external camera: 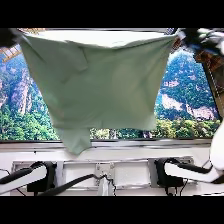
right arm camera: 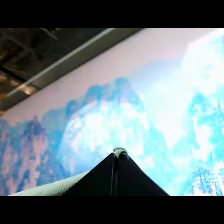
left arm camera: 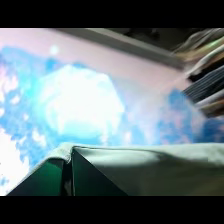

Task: Fold the clothes and pants, and hang the long-sleeved shirts on hangers.

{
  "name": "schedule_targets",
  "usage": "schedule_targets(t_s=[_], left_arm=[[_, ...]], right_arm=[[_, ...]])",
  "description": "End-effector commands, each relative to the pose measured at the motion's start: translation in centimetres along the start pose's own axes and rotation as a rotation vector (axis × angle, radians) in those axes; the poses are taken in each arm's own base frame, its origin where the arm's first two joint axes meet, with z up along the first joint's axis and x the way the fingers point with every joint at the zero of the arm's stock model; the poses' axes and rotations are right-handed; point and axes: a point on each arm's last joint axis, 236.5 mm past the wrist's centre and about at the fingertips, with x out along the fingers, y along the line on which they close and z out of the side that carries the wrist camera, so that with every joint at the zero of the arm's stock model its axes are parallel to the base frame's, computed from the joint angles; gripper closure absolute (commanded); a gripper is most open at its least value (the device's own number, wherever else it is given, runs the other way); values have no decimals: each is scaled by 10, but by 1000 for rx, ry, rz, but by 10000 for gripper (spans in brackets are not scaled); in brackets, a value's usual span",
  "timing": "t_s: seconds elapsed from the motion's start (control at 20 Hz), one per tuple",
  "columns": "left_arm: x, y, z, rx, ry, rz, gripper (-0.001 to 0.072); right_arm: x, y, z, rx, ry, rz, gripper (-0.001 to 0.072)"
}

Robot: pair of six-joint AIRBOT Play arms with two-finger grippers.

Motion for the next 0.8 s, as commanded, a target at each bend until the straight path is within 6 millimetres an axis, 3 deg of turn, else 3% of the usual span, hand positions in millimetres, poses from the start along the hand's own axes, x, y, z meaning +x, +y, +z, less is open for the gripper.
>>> schedule_targets(t_s=[0.0,0.15,0.35,0.6,0.75], left_arm=[[80,54,-29,20,50,157,705],[116,68,-40,10,39,167,704],[147,74,-68,7,93,168,705],[147,79,-101,-1,226,180,705],[137,97,-122,34,322,254,705]], right_arm=[[83,-47,-22,48,18,-50,690],[118,-79,-41,74,47,-91,690],[135,-99,-56,52,79,-122,690],[135,-102,-72,31,141,-139,689],[127,-121,-96,-39,252,-215,689]])
